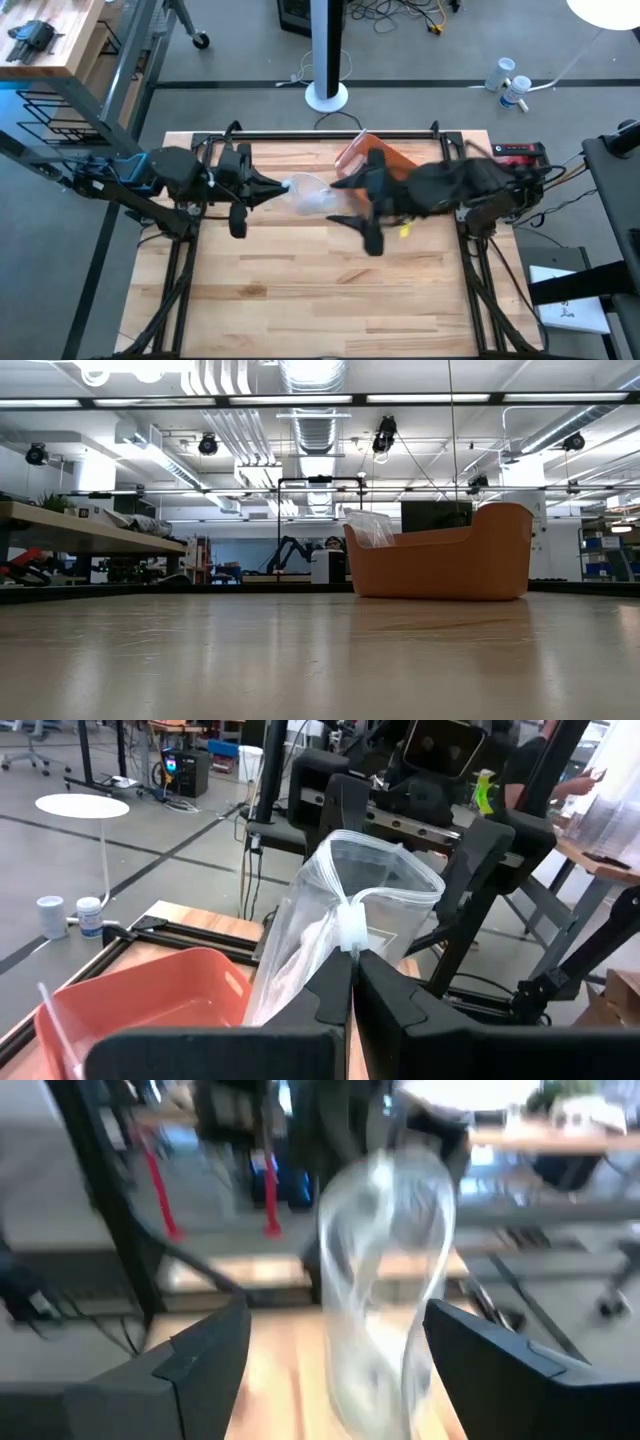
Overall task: Roll bandage
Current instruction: Close the transparent zip bag
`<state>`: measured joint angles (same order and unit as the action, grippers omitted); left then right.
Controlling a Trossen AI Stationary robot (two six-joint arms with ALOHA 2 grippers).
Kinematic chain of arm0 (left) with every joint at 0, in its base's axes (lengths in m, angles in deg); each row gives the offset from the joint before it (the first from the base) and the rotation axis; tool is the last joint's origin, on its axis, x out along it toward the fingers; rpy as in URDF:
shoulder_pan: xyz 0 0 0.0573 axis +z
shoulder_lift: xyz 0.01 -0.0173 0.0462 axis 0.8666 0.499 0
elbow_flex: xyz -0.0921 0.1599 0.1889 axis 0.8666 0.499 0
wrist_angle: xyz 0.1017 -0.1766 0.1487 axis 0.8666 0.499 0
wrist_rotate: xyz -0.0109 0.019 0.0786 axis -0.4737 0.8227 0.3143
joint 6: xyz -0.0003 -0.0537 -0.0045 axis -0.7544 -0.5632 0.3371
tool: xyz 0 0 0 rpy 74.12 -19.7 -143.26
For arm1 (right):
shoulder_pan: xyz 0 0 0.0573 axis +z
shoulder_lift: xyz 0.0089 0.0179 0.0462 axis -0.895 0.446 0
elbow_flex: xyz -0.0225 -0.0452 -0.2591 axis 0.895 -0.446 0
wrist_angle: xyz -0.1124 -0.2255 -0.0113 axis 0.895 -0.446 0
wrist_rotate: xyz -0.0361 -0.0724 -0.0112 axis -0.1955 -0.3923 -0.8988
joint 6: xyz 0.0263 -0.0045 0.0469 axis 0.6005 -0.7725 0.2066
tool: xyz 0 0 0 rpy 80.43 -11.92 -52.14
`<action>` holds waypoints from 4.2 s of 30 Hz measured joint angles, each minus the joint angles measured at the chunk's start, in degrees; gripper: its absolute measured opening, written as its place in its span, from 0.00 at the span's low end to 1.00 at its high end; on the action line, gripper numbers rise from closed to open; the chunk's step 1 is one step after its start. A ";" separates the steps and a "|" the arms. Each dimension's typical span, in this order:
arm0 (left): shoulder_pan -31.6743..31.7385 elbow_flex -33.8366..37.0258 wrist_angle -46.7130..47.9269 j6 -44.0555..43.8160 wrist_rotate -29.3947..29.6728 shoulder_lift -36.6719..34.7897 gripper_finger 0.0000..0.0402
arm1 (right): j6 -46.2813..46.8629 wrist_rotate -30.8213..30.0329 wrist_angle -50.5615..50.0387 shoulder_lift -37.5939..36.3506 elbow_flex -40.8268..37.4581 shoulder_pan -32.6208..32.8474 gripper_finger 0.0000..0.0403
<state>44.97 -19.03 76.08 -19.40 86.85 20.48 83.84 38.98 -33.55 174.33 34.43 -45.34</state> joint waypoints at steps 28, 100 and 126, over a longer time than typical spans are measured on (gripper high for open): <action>-0.09 -0.02 15.57 0.43 -0.59 -7.01 0.02 | -4.12 1.02 0.62 2.44 -0.01 -3.66 0.01; -0.09 0.52 2.62 16.19 2.52 0.06 0.09 | -7.50 14.15 -2.76 0.52 10.03 -4.29 0.00; -0.09 0.52 18.56 10.31 2.81 -0.31 0.00 | 3.92 8.26 -14.55 1.32 9.99 -4.33 0.37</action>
<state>44.89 -18.50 94.64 -9.09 89.66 20.17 87.76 47.23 -48.11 175.66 44.41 -49.67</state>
